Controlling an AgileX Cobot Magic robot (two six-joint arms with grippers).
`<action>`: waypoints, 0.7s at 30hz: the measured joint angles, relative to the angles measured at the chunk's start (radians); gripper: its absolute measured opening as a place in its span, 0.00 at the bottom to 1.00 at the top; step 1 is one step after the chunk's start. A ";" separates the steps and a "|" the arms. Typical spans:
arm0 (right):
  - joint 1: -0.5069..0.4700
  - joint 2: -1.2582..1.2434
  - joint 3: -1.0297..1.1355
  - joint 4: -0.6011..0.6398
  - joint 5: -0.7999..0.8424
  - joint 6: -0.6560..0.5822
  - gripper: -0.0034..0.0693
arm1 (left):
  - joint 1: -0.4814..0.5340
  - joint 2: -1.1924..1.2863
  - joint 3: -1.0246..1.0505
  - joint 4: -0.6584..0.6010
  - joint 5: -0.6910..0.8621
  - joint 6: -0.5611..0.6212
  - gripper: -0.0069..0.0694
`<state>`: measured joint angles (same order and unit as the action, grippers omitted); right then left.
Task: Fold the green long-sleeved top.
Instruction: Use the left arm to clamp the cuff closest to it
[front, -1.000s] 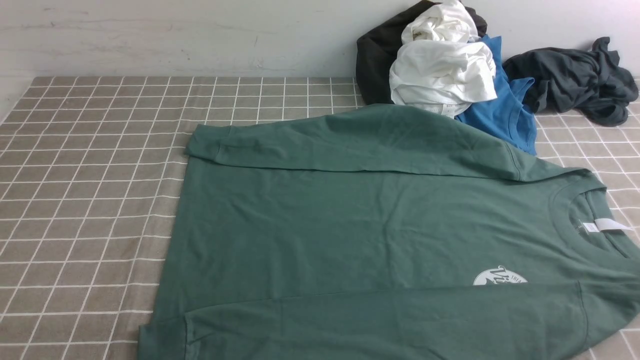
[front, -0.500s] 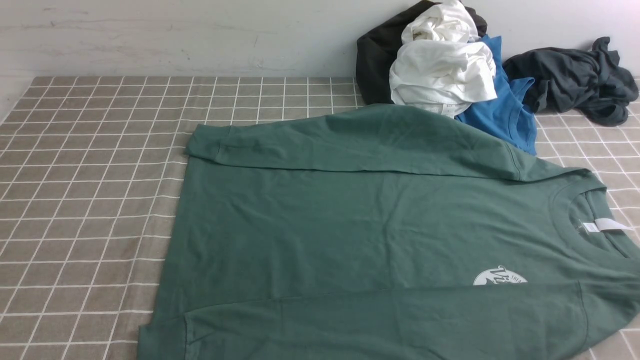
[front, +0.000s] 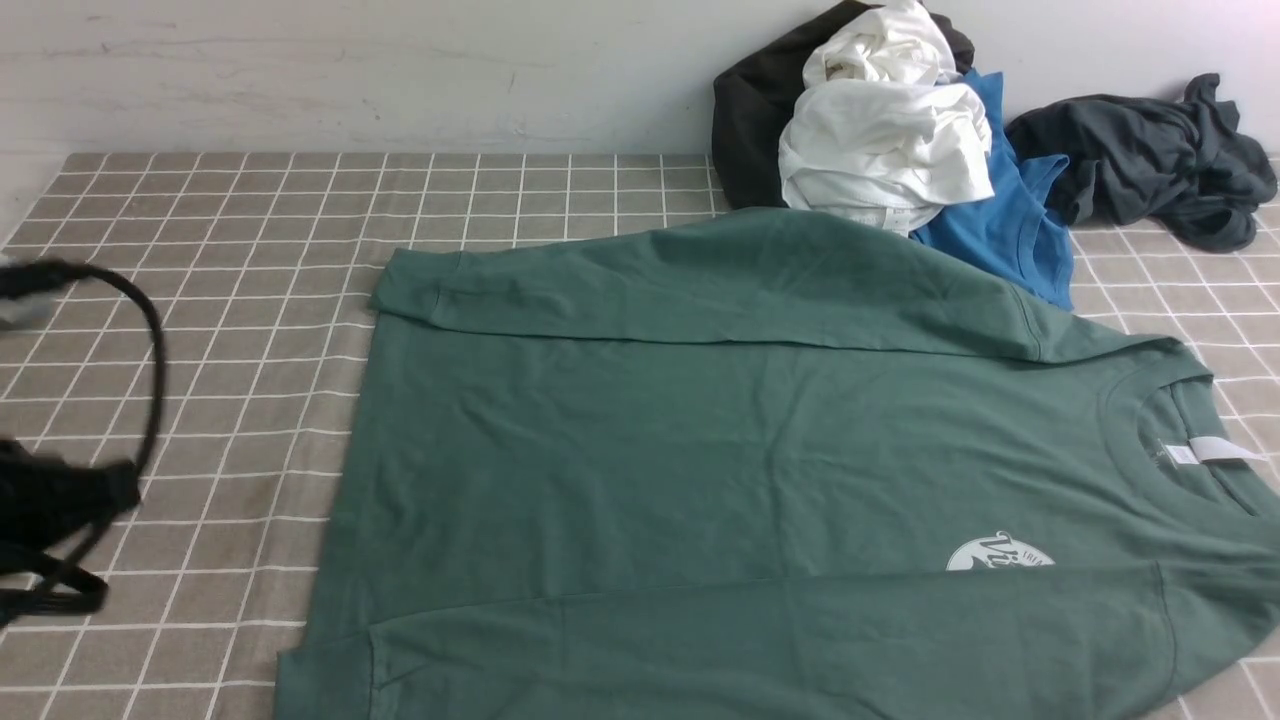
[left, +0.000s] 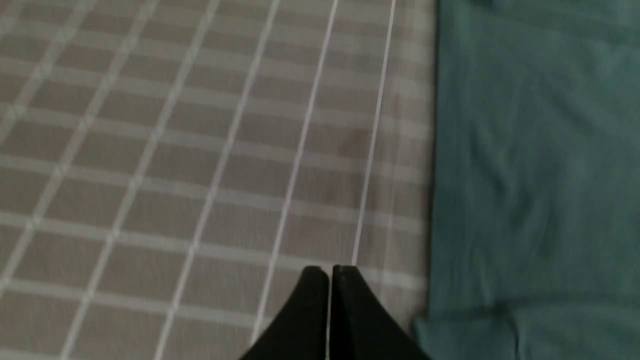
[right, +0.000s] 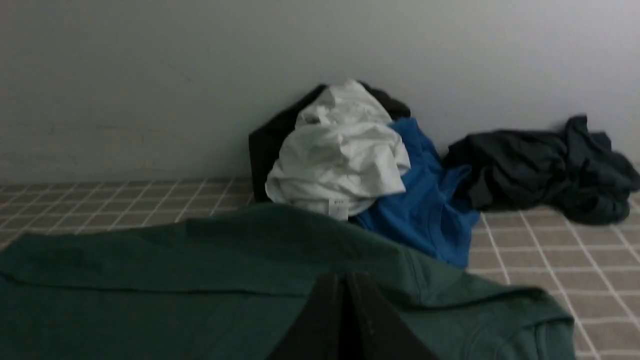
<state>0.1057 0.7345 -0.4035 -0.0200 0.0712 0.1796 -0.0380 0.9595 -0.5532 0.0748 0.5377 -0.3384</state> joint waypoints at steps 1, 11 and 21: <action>0.000 0.000 0.000 0.004 0.006 0.005 0.03 | -0.003 0.008 0.000 -0.006 0.012 0.006 0.08; 0.004 0.347 -0.146 0.063 0.535 -0.098 0.03 | -0.056 0.333 -0.025 -0.243 0.137 0.256 0.31; 0.108 0.584 -0.425 0.241 0.727 -0.402 0.03 | -0.057 0.610 -0.170 -0.370 0.077 0.444 0.67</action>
<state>0.2134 1.3182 -0.8287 0.2215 0.7979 -0.2219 -0.0953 1.5696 -0.7236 -0.2950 0.6143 0.1053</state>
